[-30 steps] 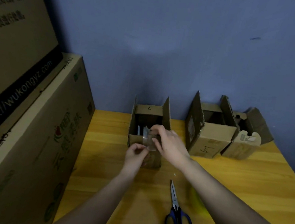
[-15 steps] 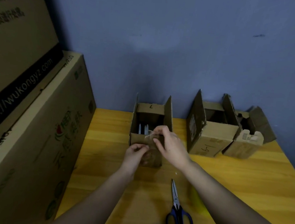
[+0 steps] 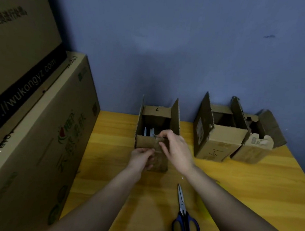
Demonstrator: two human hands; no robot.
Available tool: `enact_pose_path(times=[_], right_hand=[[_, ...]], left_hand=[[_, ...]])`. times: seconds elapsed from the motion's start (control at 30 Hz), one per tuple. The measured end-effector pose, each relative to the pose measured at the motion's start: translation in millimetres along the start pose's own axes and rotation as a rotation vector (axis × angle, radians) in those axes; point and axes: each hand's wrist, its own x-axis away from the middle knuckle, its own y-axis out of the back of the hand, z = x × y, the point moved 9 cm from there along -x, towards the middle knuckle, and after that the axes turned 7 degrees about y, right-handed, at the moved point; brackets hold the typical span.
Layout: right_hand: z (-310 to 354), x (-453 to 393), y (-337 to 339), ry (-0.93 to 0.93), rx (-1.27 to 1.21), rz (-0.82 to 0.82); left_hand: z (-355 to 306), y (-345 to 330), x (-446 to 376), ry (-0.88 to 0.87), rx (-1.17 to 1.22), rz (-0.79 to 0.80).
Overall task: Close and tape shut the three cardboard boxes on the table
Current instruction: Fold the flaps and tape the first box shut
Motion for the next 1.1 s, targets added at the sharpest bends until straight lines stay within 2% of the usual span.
enact_pose_path(times=[0.37, 0.7, 0.9, 1.1], right_hand=[[-3.9, -2.4, 2.6, -0.141, -0.080, -0.084], [-6.0, -7.6, 9.2, -0.146, -0.055, -0.184], [-3.2, -12.1, 4.2, -0.096, 0.016, -0.129], [-4.9, -17.8, 1.6, -0.074, -0.022, -0.071]], left_hand=[[-0.5, -4.6, 3.2, 0.025, 0.031, -0.004], [-4.4, -4.7, 5.7, 0.037, 0.018, -0.019], [-4.7, -4.1, 6.0, 0.053, 0.028, -0.023], [-6.9, -1.5, 5.6, 0.063, 0.011, -0.036]])
